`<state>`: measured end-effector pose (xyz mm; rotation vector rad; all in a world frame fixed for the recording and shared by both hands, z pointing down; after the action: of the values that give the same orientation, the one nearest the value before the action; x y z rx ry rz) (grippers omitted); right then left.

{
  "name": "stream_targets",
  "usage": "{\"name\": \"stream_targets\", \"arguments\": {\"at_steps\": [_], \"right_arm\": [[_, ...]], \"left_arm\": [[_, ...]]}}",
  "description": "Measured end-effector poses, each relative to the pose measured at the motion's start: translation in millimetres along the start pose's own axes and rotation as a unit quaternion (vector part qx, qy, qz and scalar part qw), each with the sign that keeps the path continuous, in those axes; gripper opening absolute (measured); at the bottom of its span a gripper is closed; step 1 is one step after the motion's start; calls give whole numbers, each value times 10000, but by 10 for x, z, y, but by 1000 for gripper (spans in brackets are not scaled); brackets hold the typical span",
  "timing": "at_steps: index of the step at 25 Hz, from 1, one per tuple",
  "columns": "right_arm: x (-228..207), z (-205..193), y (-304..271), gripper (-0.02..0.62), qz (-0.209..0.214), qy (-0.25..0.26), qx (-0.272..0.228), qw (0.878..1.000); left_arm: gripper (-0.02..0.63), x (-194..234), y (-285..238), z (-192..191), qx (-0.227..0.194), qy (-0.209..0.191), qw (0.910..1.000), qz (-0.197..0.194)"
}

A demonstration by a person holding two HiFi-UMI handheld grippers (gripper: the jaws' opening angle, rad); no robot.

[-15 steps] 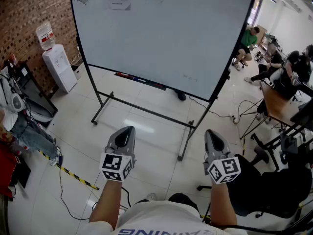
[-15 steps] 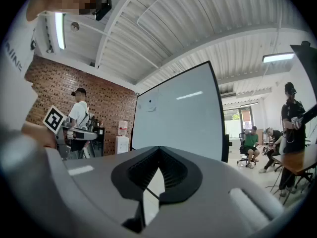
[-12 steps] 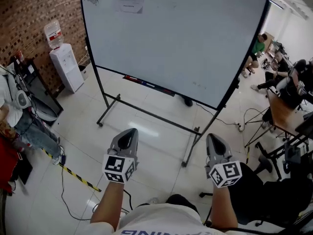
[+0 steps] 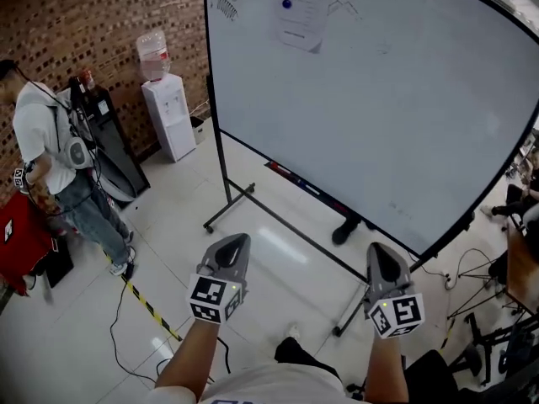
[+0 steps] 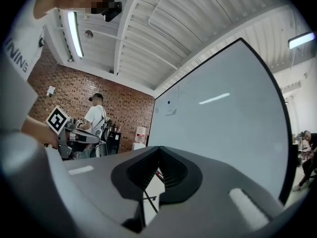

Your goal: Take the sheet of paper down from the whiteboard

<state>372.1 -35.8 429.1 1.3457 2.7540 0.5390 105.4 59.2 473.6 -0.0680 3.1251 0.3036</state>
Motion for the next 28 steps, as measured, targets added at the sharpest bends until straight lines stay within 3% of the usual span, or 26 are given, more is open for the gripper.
{"name": "stream_targets", "arguments": {"at_steps": [9, 15, 22, 28], "right_arm": [[-496, -76, -1485, 7, 780, -43, -494, 9957], [-555, -36, -2218, 6, 1169, -114, -650, 9910], [-592, -28, -3024, 8, 1187, 202, -772, 9897], [-671, -16, -3836, 7, 396, 773, -864, 9925]], "left_arm": [[6, 778, -1001, 188, -214, -388, 9972, 597], [6, 1317, -1489, 483, -546, -524, 9935, 856], [6, 1892, -2220, 530, -879, -386, 9941, 512], [6, 2431, -3151, 517, -1096, -73, 9926, -526]]}}
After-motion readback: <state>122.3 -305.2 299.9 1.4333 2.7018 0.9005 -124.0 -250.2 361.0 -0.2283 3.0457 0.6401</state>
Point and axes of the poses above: the fingertips, and each gripper's own axes: y backward along the fingers, x to its left, z out of its top, the point moved 2 cm from there along y, backward along the fingers, and after that the axes turned 15 degrees about -x, right-handed, at the moved point
